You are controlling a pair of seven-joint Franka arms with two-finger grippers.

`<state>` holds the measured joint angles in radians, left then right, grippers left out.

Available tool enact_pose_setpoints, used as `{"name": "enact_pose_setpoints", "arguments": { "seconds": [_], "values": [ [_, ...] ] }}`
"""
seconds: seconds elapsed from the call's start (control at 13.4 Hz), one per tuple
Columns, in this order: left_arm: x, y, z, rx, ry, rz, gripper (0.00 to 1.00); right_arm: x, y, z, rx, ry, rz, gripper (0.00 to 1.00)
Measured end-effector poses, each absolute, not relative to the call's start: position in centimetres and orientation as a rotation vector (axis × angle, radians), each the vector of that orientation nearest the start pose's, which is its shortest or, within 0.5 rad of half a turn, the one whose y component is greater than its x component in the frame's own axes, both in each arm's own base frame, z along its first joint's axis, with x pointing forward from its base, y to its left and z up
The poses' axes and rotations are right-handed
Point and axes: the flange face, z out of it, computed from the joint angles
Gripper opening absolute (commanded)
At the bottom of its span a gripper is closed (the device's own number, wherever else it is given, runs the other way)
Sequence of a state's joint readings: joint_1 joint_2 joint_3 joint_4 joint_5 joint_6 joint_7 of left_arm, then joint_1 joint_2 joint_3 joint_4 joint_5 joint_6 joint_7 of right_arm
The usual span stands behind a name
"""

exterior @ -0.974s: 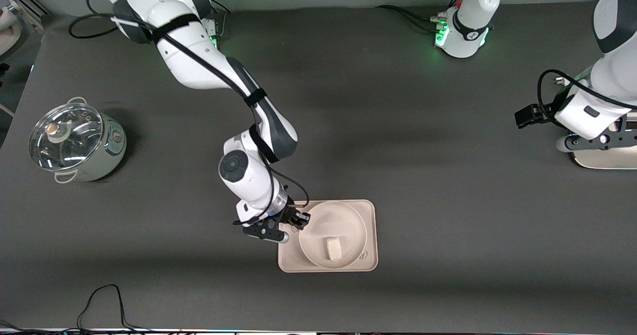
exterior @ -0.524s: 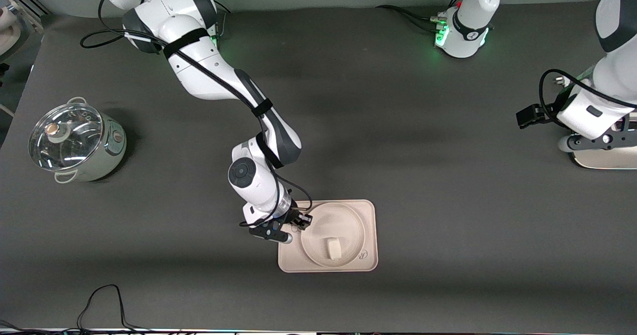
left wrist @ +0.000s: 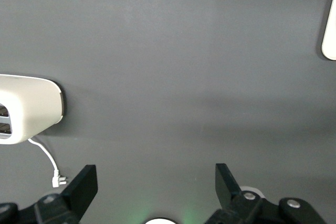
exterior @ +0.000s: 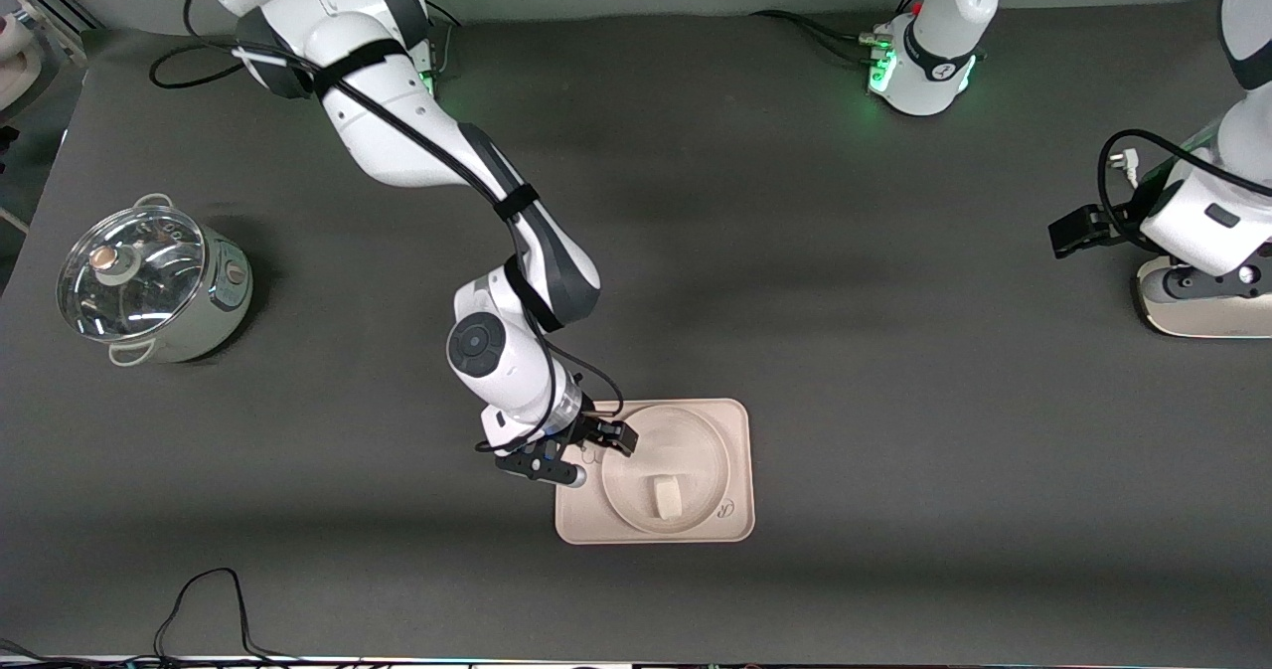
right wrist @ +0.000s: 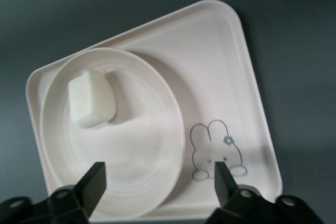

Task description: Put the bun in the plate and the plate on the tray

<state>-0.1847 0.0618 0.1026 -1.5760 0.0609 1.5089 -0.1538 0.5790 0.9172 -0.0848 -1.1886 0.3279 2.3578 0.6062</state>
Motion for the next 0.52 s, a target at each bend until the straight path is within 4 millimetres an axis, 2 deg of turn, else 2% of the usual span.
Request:
{"name": "enact_pose_setpoints", "arguments": {
  "seconds": [0.15,0.22,0.37,0.52],
  "values": [
    [56.3,-3.9,58.5,-3.052,-0.117,0.185,1.0,68.3,37.3,31.8,-2.812,0.4,-0.105,1.0],
    [56.3,-3.5,58.5,-3.053,-0.126,0.186,1.0,68.3,35.4,35.6,-2.813,0.399,-0.079,1.0],
    [56.3,-3.0,58.5,-3.053,-0.138,0.189,1.0,67.4,29.8,42.9,-2.838,0.338,-0.017,1.0],
    [56.3,-2.9,58.5,-3.053,-0.132,0.19,1.0,65.2,23.6,49.1,-2.883,0.259,0.037,1.0]
  ]
}}
